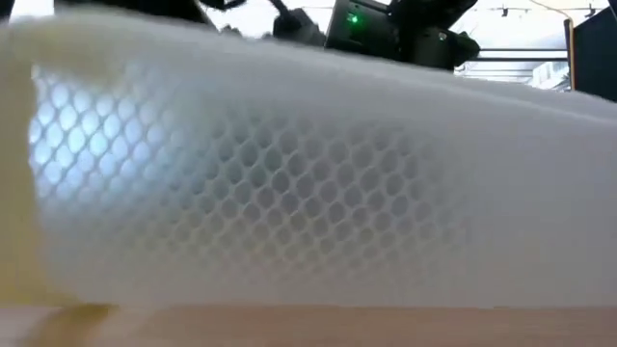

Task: Unpack backpack
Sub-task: Remove the white game card from the yellow zip bag

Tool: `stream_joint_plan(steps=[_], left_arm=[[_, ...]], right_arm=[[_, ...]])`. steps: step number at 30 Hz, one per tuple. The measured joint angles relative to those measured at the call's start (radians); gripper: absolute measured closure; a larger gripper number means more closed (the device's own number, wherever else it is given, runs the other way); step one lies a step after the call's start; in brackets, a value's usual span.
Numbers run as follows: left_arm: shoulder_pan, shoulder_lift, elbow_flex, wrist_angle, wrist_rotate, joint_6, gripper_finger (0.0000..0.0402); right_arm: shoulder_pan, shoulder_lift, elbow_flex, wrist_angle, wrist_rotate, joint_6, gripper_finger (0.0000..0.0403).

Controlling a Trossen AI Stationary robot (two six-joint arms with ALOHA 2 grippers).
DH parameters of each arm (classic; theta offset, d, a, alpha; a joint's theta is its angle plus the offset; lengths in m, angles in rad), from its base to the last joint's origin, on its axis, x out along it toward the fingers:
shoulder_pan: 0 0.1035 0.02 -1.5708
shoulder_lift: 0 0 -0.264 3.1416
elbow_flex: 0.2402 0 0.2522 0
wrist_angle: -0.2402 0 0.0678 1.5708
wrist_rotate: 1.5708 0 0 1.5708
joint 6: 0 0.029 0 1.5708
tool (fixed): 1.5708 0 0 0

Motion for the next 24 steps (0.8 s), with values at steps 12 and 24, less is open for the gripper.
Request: stream_joint_plan(steps=[12,24], left_arm=[[-0.093,-0.002,0.183,-0.161,0.018,-0.008,0.0374],[-0.168,-0.034,0.196,-0.24,0.123,-0.06,0.0374]], right_arm=[[-0.003,0.002,-0.001,-0.027,0.006,-0.002,0.0403],[-0.002,0.004,-0.002,-0.033,0.015,-0.009,0.0403]])
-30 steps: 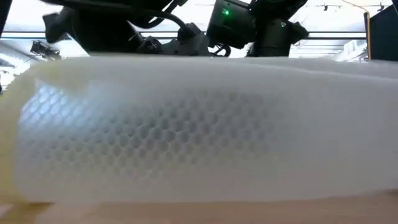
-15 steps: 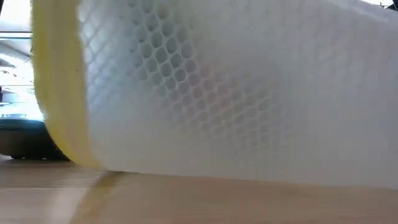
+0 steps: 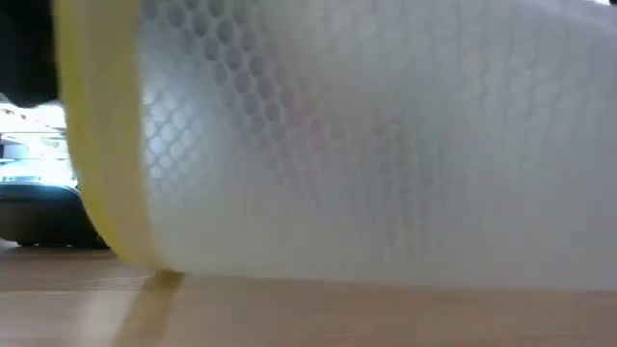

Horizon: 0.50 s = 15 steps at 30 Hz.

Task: Unpack backpack
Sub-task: Remove the white game card from the yellow zip bag

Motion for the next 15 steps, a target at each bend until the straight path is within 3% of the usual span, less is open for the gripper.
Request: stream_joint_plan(steps=[9,15], left_arm=[[-0.123,-0.175,0.0,-0.303,0.001,-0.264,0.0374],[-0.201,-0.257,0.001,-0.571,0.046,-0.595,0.0374]], right_arm=[[-0.001,0.0,-0.001,-0.016,0.006,0.0,0.0403],[-0.001,0.001,-0.001,-0.016,0.007,0.0,0.0403]])
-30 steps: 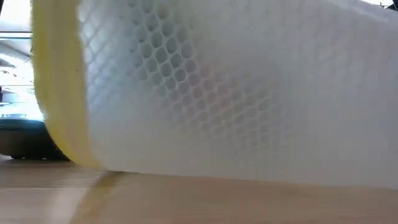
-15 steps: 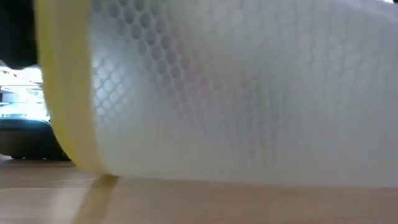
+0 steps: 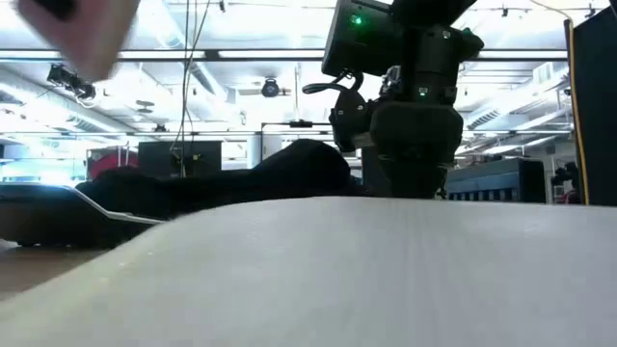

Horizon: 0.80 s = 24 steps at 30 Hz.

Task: Unpack backpack
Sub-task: Remove the white game card from the yellow zip bag

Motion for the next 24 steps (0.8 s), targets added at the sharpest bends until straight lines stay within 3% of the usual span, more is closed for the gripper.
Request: stream_joint_plan(steps=[3,7,14,24], left_arm=[[-0.025,-0.004,-0.006,0.024,0.107,-0.061,0.0374],[-0.029,0.002,-0.073,0.21,0.253,-0.062,0.0374],[0.009,0.049,-0.169,0.193,0.434,-0.149,0.0373],[0.034,0.051,-0.189,0.2,0.454,-0.216,0.0293]], right_arm=[[0.0,0.0,0.0,0.001,0.0,0.0,0.0403],[0.0,0.0,-0.001,0.007,0.001,0.0,0.0403],[0.0,0.0,-0.002,0.014,0.002,0.0,0.0403],[0.0,0.0,-0.002,0.021,0.001,0.001,0.0403]])
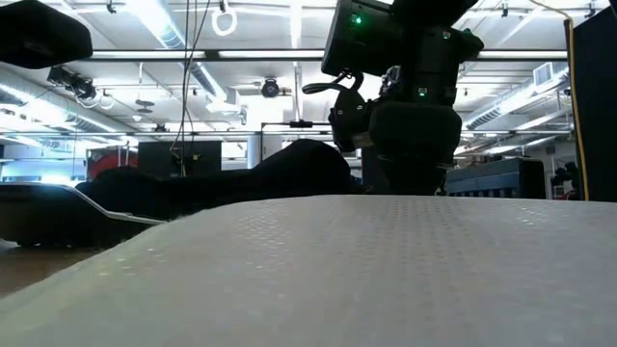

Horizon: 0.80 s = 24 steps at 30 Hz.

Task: Unpack backpack
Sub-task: Remove the white game card from the yellow zip bag, then remove the bottom black pen from the yellow zip bag

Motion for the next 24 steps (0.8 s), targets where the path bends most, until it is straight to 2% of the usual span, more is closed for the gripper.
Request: stream_joint_plan(steps=[8,11,14,16,18,20,24], left_arm=[[0.008,0.0,0.005,-0.008,-0.001,0.026,0.0279],[0.011,0.0,0.063,-0.081,-0.019,0.023,0.0279],[0.012,0.0,0.151,-0.185,-0.149,0.001,0.0278],[0.003,-0.001,0.203,-0.196,-0.255,0.008,0.0279],[-0.004,-0.002,0.224,-0.128,-0.321,0.062,0.028],[-0.006,-0.002,0.212,0.042,-0.317,0.164,0.028],[0.02,0.028,0.139,0.355,-0.148,0.309,0.0281]], right_arm=[[0.0,0.0,0.0,0.002,0.0,0.001,0.0403],[0.0,0.0,0.001,0.002,-0.001,0.001,0.0403],[-0.001,0.0,0.001,0.003,-0.001,0.002,0.0403],[-0.001,0.0,0.001,0.004,-0.001,0.003,0.0403],[-0.001,0.0,0.001,0.005,-0.002,0.005,0.0403],[-0.001,0.0,0.001,0.005,-0.002,0.007,0.0403],[-0.001,0.0,0.001,0.008,-0.003,0.007,0.0403]])
